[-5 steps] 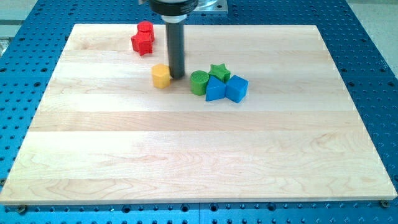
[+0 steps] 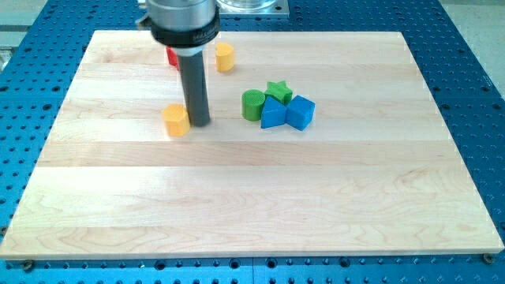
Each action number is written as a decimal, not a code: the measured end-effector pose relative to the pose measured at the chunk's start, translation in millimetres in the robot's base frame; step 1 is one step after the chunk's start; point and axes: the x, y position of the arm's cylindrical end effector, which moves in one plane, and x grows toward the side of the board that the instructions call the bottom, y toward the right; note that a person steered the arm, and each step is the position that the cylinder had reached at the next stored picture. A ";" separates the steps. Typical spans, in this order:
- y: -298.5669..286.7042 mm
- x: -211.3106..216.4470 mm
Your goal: Move the hexagon to the center left of the board
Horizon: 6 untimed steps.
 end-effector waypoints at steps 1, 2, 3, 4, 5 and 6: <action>-29.2 19.9; -45.3 37.7; -73.9 26.2; -89.5 -9.2; -135.5 -32.7; -120.1 -32.7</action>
